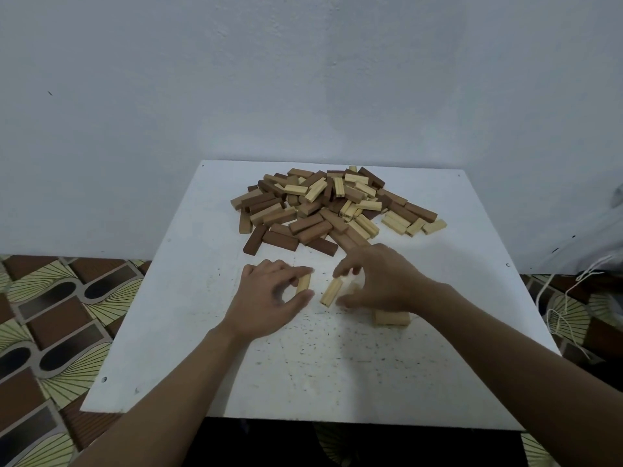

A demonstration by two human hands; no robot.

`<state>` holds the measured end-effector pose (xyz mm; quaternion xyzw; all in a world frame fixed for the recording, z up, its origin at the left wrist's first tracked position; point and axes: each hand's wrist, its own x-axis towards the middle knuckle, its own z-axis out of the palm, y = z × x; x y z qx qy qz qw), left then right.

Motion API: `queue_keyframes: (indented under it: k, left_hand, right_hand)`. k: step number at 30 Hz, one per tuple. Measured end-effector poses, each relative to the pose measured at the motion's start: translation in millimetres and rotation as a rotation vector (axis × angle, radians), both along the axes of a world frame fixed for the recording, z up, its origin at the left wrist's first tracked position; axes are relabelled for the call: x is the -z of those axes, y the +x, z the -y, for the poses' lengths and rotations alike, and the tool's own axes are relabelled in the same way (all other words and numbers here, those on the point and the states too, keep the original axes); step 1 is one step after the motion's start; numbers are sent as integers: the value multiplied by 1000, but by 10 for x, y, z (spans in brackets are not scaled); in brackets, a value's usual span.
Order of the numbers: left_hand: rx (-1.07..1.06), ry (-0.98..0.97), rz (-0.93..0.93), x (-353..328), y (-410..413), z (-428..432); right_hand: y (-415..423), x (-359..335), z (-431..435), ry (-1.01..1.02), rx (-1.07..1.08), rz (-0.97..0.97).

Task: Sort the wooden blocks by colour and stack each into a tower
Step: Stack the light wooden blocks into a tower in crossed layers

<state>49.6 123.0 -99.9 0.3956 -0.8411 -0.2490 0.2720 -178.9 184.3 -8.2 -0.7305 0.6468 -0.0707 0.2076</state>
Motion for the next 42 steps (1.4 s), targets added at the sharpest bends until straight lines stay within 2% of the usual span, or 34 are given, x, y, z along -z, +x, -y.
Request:
queue_keyframes:
  k: [2,4,13,18,24,31,35,42]
  left_hand:
    - [3,15,-23,-1,6,0]
    - [22,19,-39,-1,17,-3]
    - [80,14,-11,2,33,15]
    - [94,7,-15,-13,33,34]
    - [77,65,5,-26,26,46]
    - [113,23,196,-38,-1,92]
    - [109,36,159,-36,0,89]
    - [105,28,165,-49,-14,76]
  right_hand:
    - [17,0,0,-9,-6,-129]
    - [33,34,-3,14,11,-168]
    - [143,203,57,-51,38,94]
    - [185,246,88,-89,-56,118]
    - [22,175,156,-14,2,278]
    - [-21,183,162,91,-32,53]
    - [77,247,118,15,-41,65]
    - [134,264,154,-5,-80,78]
